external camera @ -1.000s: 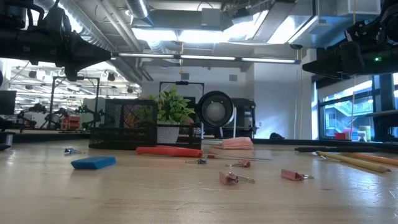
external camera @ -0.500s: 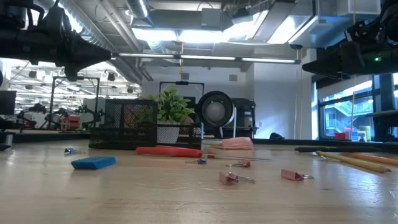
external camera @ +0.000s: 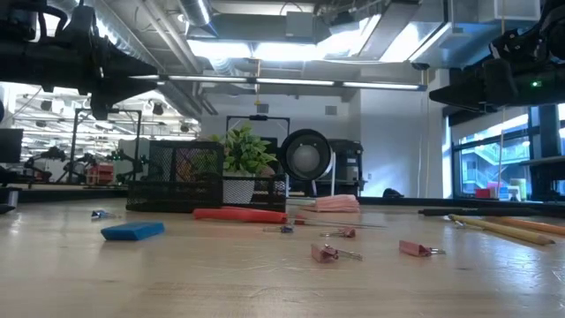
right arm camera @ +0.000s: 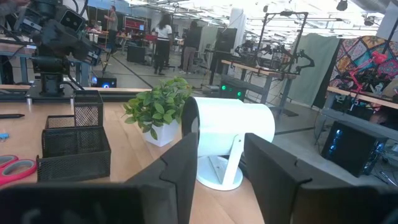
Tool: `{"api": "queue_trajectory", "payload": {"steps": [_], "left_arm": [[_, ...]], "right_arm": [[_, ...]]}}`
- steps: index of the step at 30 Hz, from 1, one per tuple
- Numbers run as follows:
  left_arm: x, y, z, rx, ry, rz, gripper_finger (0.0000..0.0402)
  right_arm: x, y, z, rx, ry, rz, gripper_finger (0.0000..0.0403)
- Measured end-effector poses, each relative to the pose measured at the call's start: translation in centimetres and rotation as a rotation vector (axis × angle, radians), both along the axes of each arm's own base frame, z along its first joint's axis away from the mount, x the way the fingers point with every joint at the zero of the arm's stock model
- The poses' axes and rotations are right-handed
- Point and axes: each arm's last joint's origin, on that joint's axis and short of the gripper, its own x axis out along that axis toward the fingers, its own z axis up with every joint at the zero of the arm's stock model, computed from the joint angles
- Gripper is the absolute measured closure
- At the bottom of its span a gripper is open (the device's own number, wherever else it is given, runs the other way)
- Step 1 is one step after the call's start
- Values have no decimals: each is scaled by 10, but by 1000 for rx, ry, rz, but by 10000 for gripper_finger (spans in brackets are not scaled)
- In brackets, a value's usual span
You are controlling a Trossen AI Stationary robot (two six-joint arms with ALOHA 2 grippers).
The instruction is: Pick and place office supplies into organizer
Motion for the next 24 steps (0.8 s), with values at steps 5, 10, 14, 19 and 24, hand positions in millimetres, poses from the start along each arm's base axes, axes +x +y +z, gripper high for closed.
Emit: {"api": "queue_trajectory", "payload": {"steps": [5, 10, 14, 19, 24], "left_arm": [[-7, -4, 24, 135, -232, -118, 239], [-11, -6, 34, 195, -300, -150, 239], [-10, -5, 48, 167, -183, -120, 247], [-6, -5, 86, 152, -10, -143, 249], [11, -6, 118, -3, 269, -223, 249]], "right_arm": [[0, 0, 0, 0, 0, 0, 266], [0, 0, 0, 0, -1, 0, 266], [0, 0, 0, 0, -1, 0, 266], [0, 0, 0, 0, 0, 0, 266], [0, 0, 0, 0, 0, 0, 266]]}}
